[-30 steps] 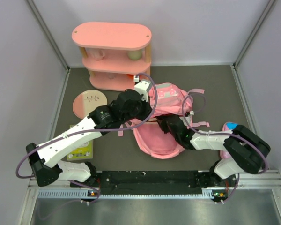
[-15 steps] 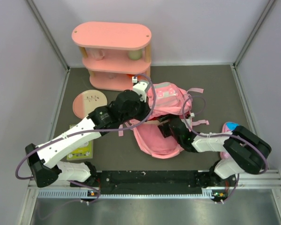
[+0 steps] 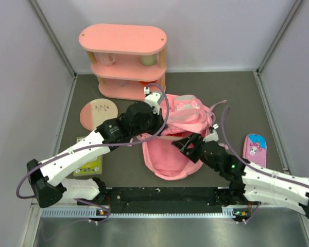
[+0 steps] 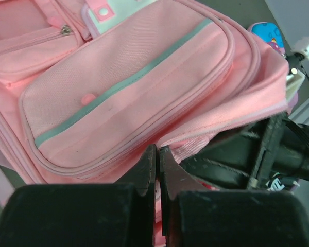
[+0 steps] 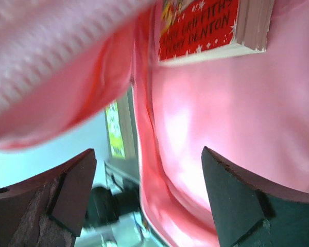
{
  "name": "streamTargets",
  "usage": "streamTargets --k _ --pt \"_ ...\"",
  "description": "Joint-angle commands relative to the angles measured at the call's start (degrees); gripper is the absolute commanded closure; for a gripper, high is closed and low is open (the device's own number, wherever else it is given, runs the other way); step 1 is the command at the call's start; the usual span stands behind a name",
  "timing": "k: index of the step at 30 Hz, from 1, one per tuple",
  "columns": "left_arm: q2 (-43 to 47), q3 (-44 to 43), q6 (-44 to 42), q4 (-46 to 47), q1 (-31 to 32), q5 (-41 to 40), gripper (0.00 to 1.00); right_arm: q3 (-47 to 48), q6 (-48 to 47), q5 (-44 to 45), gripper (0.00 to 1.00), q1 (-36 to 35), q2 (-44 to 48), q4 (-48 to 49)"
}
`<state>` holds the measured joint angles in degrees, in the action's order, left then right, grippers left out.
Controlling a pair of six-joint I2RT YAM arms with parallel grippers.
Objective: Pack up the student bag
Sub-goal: Place the book in the student bag.
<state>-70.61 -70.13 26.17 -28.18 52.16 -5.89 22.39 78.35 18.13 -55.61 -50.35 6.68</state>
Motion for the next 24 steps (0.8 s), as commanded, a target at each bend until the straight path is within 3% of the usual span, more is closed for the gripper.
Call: streamTargets --k 1,7,13,17,22,24 --pt "2.23 1.57 1.51 7.08 -1.36 -3.69 1.0 0.91 -7.67 4.81 0.18 -7.65 13.76 -11.42" --pt "2.58 2.97 2.3 6.65 -1.36 -4.04 1.0 1.41 -16.53 0.68 0.19 -11.45 24.67 -13.62" --pt "2.85 4.56 3.8 6.56 -1.45 -5.36 1.0 6.6 -27.53 -5.99 0.16 -11.44 25.92 -13.79" --pt "3.19 5.0 4.24 6.04 -1.36 -6.06 1.0 7.84 -28.52 -12.41 0.16 -11.45 25.65 -14.06" --pt "4.77 6.32 4.76 5.95 -1.45 -6.59 1.0 6.18 -17.98 0.31 0.16 -11.45 31.7 -26.52" --pt "5.04 6.5 4.76 5.86 -1.45 -6.59 1.0 3.55 -16.74 5.14 0.16 -11.36 37.73 -26.71"
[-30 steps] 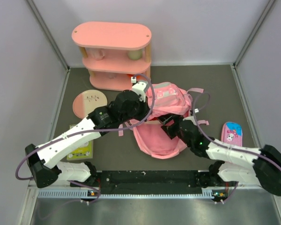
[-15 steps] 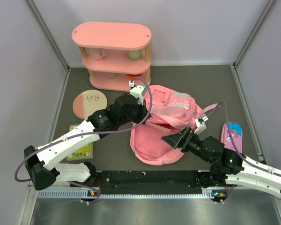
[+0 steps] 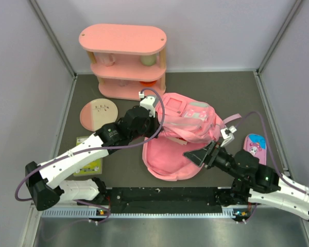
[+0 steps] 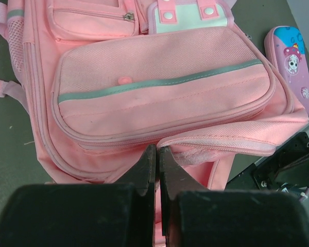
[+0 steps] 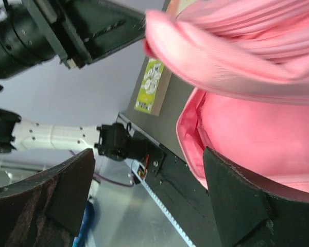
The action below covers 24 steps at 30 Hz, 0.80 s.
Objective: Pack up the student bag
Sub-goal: Place the book in the student bag, then pick up the book from the center of the board.
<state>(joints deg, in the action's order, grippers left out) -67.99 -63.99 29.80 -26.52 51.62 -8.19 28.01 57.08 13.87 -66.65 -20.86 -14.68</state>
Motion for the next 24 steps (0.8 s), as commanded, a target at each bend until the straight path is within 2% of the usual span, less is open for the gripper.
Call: streamTargets --k 1,4,5,7,9,10,11,12,15,19,23,24 --pt "2.77 0.61 1.14 3.94 -0.9 -4.56 1.0 -2.86 5.66 10.99 0.16 -0.41 10.38 -5.45" --pt "3.3 1.4 1.05 3.67 -0.9 -4.73 1.0 -2.18 7.59 19.59 0.17 -0.41 17.86 -10.17" --pt "3.47 1.58 1.13 3.58 -0.9 -4.47 1.0 -1.39 9.7 26.23 0.17 -0.41 19.18 -17.68" --pt "3.91 2.28 1.31 3.5 -0.9 -3.77 1.0 1.34 18.02 33.47 0.16 -0.41 22.07 -26.76" --pt "4.18 3.6 1.92 3.67 -0.9 -3.07 1.0 3.53 19.37 43.14 0.17 -0.41 21.66 -36.34" --pt "4.53 3.95 2.19 3.85 -0.82 -2.72 1.0 4.41 28.09 46.3 0.17 -0.41 19.04 -41.69" --pt "4.79 4.74 2.63 4.02 -0.9 -2.02 1.0 5.29 32.18 50.69 0.16 -0.41 17.8 -46.53" --pt "5.05 4.92 2.8 4.2 -0.82 -1.57 1.0 6.34 33.17 52.3 0.16 -0.32 16.92 -51.02" --pt "5.93 5.62 2.98 4.02 -0.81 -0.7 1.0 7.93 33.36 53.63 0.17 -0.32 13.75 -52.73" --pt "6.64 6.59 2.89 3.94 -0.73 -0.87 1.0 10.57 26.01 52.05 0.17 -0.41 6.12 -52.47" --pt "6.46 6.59 2.63 3.85 -0.81 -0.69 1.0 15.84 18.96 50.73 0.15 0.12 -7.14 -52.12" --pt "6.38 6.59 2.63 3.85 -0.81 -0.6 1.0 18.63 17.29 50.12 0.1 1.51 -12.13 -51.95"
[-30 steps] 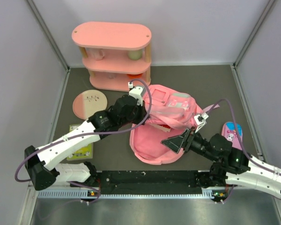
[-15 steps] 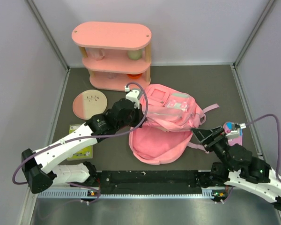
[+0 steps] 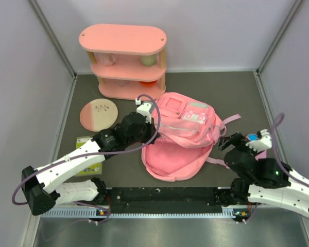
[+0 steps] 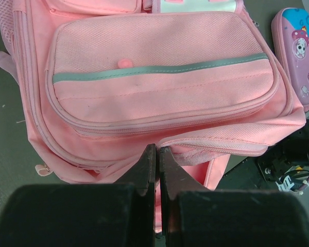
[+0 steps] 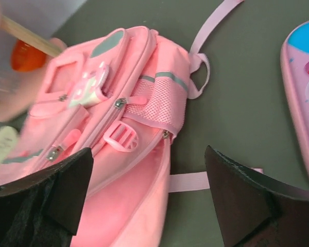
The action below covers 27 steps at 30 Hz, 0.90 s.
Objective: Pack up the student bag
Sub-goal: Pick up the book from the center of the board.
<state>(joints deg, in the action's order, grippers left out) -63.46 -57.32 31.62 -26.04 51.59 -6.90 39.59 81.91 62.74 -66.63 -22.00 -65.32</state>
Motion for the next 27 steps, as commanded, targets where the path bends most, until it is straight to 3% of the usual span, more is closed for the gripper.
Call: streamTargets --k 1,3,4,5,6,7,8,9,10,11,15,19,27 --pt "1.94 -0.07 0.64 3.28 -0.79 -1.98 1.0 8.64 -13.03 0.03 0.08 6.72 -13.92 -0.52" --pt "2.03 -0.16 0.55 3.02 -0.79 -2.07 1.0 11.63 -22.79 -10.05 0.03 17.1 -19.19 4.73" --pt "2.11 -0.16 0.64 2.93 -0.79 -2.16 1.0 11.04 -35.38 -16.27 0.02 22.72 -19.74 10.51" --pt "2.29 -0.07 0.55 2.84 -0.79 -2.16 1.0 9.64 -40.2 -31.47 0.02 35.56 -19.92 20.74" --pt "2.38 -0.07 0.55 2.84 -0.79 -2.33 1.0 6.93 -43.38 -38.67 0.02 41.35 -20.36 24.5" --pt "2.46 -0.07 0.46 2.84 -0.79 -2.33 1.0 5.51 -44.28 -51.88 0.02 47.84 -20.63 27.5" --pt "2.64 -0.16 0.38 2.75 -0.71 -2.33 1.0 4.19 -44.73 -58.28 0.02 57.65 -21.41 32.75" --pt "2.64 -0.25 0.29 2.75 -0.88 -2.16 1.0 1.83 -44.91 -64.61 0.02 62.63 -22.46 34.71" --pt "2.64 -0.34 0.03 2.66 -0.88 -1.9 1.0 0.85 -44.91 -76.42 0.02 66.24 -26.56 36.3" --pt "2.55 -0.42 -0.06 2.49 -0.79 -1.63 1.0 -0.56 -44.73 -81.32 0.03 71.41 -28.87 38.93" --pt "2.38 0.01 0.55 3.19 -0.71 0.39 1.0 -4.17 -42.55 -95.15 0.04 72.08 -37.58 49.97" --pt "2.2 1.15 1.34 3.98 -0.7 1.53 1.0 -5.41 -40.08 -97.71 0.04 71.73 -44.15 57.49" --pt "-0.78 0.11 1.52 5.56 -0.79 0.4 1.0 7.06 -39.28 -100.61 0.04 64.61 -60.95 62.58"
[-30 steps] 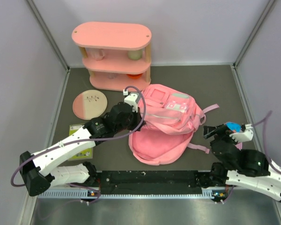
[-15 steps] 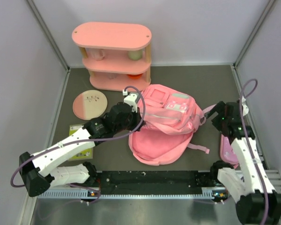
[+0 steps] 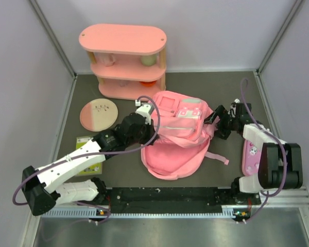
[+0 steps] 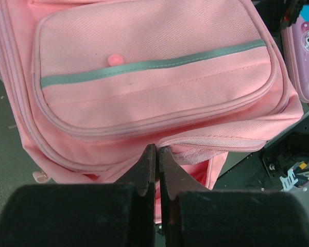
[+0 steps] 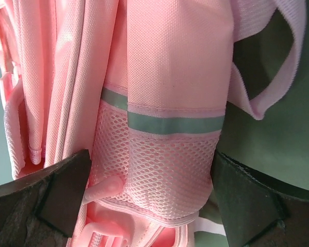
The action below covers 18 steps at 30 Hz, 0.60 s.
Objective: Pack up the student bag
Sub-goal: Pick up the book from the center of the board.
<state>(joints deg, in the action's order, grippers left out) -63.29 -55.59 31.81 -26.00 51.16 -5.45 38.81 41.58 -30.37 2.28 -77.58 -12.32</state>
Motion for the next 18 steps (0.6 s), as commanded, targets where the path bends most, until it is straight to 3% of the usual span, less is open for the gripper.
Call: streamTargets --k 1,7,8,10,11,13,15,18 --pt "-1.4 -2.15 1.23 5.61 -0.44 -1.31 1.0 11.08 1.04 -7.51 0.04 -5.09 -6.69 8.55" --pt "-4.73 -3.38 0.88 4.73 -0.62 0.53 1.0 19.01 -3.87 7.23 0.02 -4.83 -6.54 -1.45" --pt "-4.91 -3.38 1.06 4.21 -0.71 0.53 0.95 19.63 -5.36 8.73 0.01 -4.66 -5.92 -2.61" --pt "-4.74 -3.82 2.03 2.63 -0.71 0.27 0.75 22.09 -7.21 12.51 0.01 -4.31 -3.38 -5.77" --pt "-4.48 -3.73 1.76 2.01 -0.71 0.09 0.53 22.62 -9.13 14.53 0.01 -4.22 -1.97 -8.83" --pt "-2.56 -2.86 1.24 2.0 -0.71 -0.52 0.52 22.54 -10.29 20.07 0.01 -3.69 2.58 -10.09" --pt "-1.06 -1.89 0.97 2.09 -0.88 -2.63 0.31 21.67 -10.38 21.84 0.01 -2.46 5.15 -10.27" --pt "1.49 -1.62 0.79 -0.62 -1.06 -5.09 0.12 21.84 -11.26 20.53 0.01 -0.09 10.07 -11.59"
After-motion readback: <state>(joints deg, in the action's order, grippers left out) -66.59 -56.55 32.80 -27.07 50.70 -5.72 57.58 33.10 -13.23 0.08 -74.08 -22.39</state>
